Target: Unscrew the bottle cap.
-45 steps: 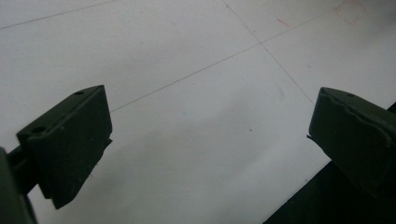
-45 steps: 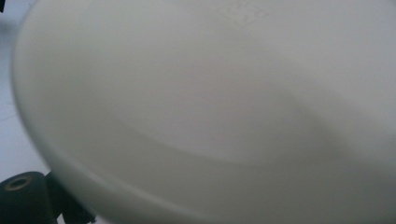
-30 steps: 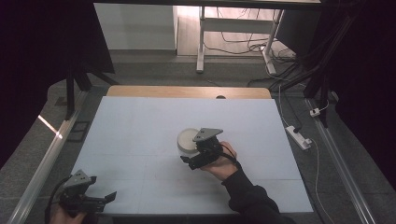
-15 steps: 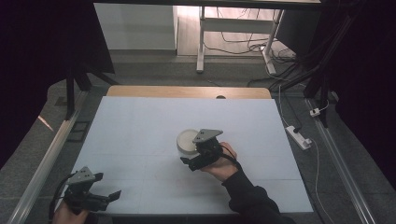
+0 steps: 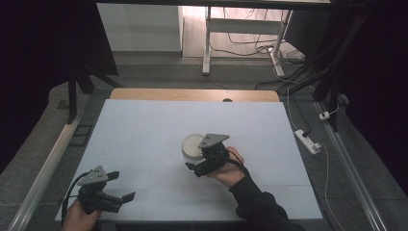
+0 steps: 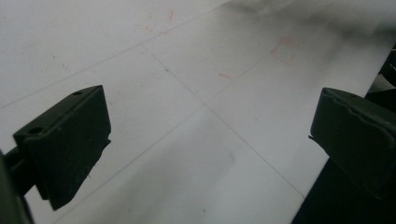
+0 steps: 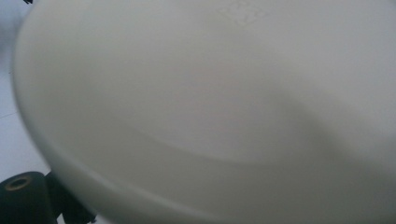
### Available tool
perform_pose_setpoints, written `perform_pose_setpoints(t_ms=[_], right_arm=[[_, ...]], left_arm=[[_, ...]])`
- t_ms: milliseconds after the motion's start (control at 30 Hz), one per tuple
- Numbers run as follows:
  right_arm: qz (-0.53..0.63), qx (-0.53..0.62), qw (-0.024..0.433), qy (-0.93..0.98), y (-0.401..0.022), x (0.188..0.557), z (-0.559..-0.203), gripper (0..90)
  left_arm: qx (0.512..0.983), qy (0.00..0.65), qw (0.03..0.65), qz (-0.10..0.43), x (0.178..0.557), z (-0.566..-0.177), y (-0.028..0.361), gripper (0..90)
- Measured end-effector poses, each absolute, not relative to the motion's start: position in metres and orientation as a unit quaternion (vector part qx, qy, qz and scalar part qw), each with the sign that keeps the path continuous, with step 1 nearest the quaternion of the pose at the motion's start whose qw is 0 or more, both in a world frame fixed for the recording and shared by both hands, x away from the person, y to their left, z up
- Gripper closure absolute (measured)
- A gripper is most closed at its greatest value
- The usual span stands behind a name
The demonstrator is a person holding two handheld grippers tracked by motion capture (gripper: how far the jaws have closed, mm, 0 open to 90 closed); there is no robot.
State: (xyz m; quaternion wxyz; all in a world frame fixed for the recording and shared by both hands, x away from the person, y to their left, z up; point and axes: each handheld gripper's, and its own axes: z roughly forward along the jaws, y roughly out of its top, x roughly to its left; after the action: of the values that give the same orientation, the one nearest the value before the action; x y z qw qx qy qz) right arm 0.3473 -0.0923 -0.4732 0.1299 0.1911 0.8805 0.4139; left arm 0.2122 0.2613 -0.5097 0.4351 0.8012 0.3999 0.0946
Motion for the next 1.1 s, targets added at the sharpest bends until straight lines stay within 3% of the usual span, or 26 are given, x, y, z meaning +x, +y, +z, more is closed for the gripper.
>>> perform_pose_setpoints(t_ms=[1100], right_arm=[[0.420,0.178,0.116,0.882,-0.091,0.346,-0.475,6.6]], left_arm=[[0.837,0.307,0.446,0.081,0.286,-0.474,0.198,0.0]])
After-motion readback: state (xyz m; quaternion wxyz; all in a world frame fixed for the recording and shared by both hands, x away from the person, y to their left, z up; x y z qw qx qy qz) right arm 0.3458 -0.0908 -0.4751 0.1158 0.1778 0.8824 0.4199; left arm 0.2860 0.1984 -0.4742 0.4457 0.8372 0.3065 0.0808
